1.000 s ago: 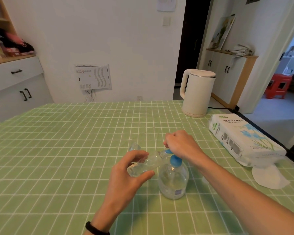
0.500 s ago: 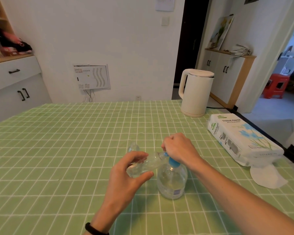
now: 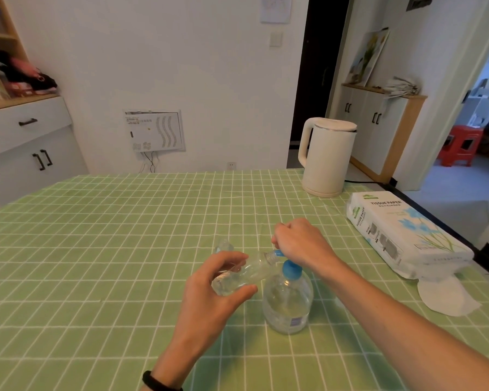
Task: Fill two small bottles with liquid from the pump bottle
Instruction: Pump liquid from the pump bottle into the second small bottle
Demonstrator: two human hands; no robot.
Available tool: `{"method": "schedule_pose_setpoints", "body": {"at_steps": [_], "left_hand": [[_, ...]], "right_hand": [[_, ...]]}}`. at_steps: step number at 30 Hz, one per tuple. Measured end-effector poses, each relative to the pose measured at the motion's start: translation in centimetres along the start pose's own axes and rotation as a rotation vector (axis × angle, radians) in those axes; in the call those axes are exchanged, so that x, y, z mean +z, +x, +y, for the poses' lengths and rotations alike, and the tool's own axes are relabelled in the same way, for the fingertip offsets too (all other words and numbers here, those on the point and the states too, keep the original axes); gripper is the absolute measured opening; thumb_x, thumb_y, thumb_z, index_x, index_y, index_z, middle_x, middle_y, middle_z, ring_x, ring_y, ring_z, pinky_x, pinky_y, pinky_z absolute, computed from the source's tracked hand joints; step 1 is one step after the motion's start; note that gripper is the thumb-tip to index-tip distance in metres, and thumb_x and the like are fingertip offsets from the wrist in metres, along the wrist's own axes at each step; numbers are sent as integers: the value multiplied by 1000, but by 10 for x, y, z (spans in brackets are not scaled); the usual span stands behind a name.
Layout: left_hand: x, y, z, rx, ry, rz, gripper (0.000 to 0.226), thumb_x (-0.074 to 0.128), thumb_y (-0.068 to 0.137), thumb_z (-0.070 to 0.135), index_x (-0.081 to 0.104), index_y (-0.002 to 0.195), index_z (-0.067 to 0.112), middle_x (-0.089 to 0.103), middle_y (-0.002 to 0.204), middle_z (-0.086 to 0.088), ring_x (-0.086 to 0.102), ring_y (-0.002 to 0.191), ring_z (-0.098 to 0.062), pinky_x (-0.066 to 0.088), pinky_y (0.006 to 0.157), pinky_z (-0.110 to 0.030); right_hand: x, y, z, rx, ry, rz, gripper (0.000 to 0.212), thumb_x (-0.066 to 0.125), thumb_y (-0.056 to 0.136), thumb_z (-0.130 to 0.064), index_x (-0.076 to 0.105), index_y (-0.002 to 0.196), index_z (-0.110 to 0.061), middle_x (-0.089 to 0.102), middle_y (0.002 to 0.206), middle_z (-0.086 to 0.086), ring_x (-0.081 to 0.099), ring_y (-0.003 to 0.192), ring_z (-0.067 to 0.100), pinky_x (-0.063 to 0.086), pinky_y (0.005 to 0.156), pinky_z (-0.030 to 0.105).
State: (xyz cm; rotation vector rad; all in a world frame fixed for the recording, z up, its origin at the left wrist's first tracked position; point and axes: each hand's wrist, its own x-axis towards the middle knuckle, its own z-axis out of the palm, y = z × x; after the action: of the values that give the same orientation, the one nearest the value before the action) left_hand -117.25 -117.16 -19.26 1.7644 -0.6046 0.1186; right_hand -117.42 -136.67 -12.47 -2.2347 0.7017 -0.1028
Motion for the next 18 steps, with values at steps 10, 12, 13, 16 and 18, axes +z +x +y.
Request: {"method": "schedule_pose_setpoints", "body": {"at_steps": [10, 12, 13, 16, 18], "left_hand": [[2, -2, -6, -10, 21, -1, 47, 94, 73, 9, 75, 111, 30, 78, 107, 19, 72, 108, -6, 52, 94, -12], [3, -1, -5, -9, 19, 0, 47, 94, 73, 10, 75, 111, 29, 78, 107, 18, 72, 108, -6, 52, 94, -12], [3, -1, -5, -10, 19, 0, 47, 94, 73, 10, 75, 111, 30, 78, 107, 18, 72, 108, -6, 52, 94, -12], [1, -2, -4, -11, 11, -6, 47, 94, 74, 12, 75, 113, 30, 78, 108, 18, 72, 109, -5, 51, 95, -11], [0, -3, -4, -7, 8, -7, 46, 94, 75, 12, 75, 113, 29, 78, 108, 17, 72, 109, -5, 51, 95, -11]], "right_hand": [[10, 0, 6, 17, -15, 3, 39, 49, 97, -28, 79, 109, -7, 81, 108, 8, 76, 105, 30, 59, 101, 51], [9, 0, 7, 14, -10, 15, 39, 49, 97, -29, 79, 107, -7, 81, 105, 8, 76, 102, 31, 60, 98, 49], [9, 0, 7, 15, -9, 20, 39, 49, 97, -29, 79, 106, -7, 81, 104, 8, 76, 101, 31, 60, 97, 48], [8, -1, 6, 20, -1, 13, 39, 49, 97, -31, 79, 105, -6, 81, 104, 9, 76, 101, 31, 59, 96, 46], [6, 0, 5, 16, 12, 15, 38, 49, 97, -31, 76, 100, -4, 80, 100, 7, 75, 96, 31, 58, 93, 44]]}}
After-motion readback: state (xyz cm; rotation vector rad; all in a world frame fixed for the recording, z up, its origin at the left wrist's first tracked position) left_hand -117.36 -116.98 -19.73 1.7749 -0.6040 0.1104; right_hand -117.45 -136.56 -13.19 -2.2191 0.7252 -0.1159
